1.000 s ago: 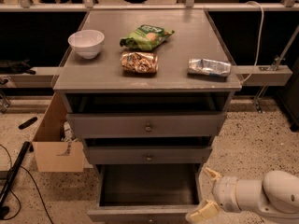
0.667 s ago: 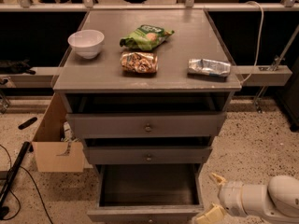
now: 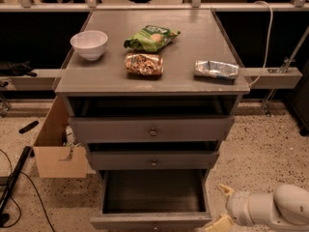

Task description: Close bottom drawer

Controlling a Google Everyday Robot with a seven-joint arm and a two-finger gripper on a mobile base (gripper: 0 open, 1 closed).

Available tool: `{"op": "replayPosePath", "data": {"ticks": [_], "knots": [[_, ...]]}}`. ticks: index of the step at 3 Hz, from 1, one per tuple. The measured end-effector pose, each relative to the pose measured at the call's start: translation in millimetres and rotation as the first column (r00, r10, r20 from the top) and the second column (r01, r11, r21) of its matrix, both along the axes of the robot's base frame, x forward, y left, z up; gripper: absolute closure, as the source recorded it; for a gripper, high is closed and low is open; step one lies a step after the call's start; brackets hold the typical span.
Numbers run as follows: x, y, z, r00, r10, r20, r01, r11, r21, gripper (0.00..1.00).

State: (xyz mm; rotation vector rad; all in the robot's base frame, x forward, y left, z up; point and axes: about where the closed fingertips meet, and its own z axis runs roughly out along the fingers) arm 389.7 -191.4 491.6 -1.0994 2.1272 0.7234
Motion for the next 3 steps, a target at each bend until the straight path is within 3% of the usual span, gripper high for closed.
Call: {"op": "replayPosePath", "data": {"ticks": [1, 2, 3], "knots": [[3.3, 15.3, -28.2, 0.9993, 0.017, -0.033, -0.016, 0.999, 0.033, 0.00], [2.7, 19.2, -34.9, 0.9989, 0.021, -0.043, -0.019, 0.999, 0.042, 0.13], [2.7, 19.2, -34.9, 0.9989, 0.021, -0.043, -0.019, 0.999, 0.042, 0.36]]}}
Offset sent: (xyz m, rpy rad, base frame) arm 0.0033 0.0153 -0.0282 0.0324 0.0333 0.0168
